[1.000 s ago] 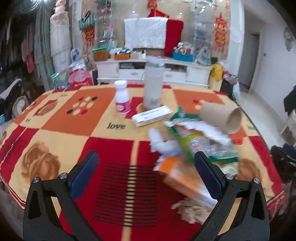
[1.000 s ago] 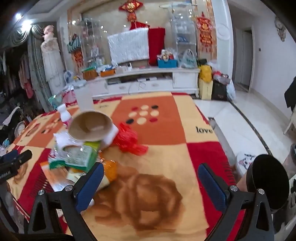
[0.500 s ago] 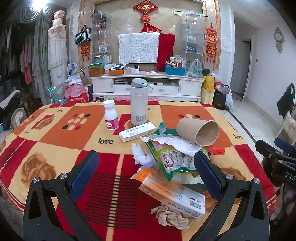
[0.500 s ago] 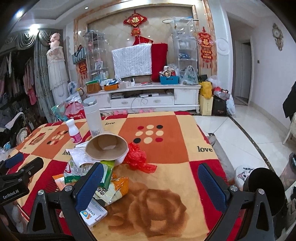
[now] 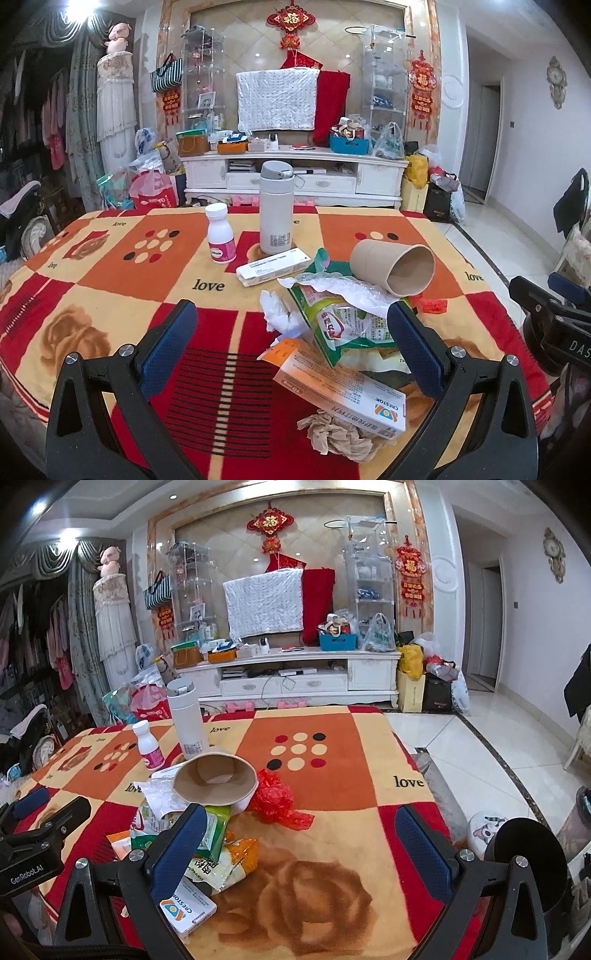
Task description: Collect trash
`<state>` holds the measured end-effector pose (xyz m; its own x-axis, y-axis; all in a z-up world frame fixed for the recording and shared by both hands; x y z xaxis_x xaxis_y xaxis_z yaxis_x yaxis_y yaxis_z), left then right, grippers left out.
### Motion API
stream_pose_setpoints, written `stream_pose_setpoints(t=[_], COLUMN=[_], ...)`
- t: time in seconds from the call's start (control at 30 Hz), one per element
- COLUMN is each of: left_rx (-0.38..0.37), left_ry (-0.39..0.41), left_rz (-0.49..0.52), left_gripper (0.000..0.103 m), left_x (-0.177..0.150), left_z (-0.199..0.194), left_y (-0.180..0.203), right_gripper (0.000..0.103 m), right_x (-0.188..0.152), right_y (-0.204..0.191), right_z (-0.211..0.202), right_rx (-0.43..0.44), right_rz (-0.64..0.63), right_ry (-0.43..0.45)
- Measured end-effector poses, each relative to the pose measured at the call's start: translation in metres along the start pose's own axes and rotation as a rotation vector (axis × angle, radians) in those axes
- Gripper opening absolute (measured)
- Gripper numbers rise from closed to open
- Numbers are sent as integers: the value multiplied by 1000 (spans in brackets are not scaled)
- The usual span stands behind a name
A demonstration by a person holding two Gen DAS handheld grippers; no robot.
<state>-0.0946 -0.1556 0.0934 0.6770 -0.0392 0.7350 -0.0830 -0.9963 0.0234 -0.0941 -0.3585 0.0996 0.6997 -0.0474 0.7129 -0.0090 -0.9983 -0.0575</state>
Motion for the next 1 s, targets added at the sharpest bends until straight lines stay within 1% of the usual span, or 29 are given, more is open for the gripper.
stream_pose_setpoints(t=[0.6, 1.0], left_rx=[-6, -10], left_ry=[-23, -31], left_rz=[-20, -17], left_gripper=[102, 102], left_x=[-4, -7], left_z=[4, 9], left_y=[1, 5], right_gripper=[101, 101], right_x=[-1, -5], right_y=[2, 6], right_z=[3, 10], right_rx=[-8, -16], right_rz=[-1, 5], right_ry=[-24, -41])
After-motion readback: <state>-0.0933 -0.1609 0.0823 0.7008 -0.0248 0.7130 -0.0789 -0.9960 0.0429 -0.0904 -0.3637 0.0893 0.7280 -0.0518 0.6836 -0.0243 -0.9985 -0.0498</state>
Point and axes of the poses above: each gripper's, at about its wrist camera, not at the fingertips, and z roughly the way its jaws point, y to its right, x to its top, the point moved 10 cm from there along z, roughly the way its jaws point, and after that the axes turned 12 degrees about -y, right-handed, at the moved point
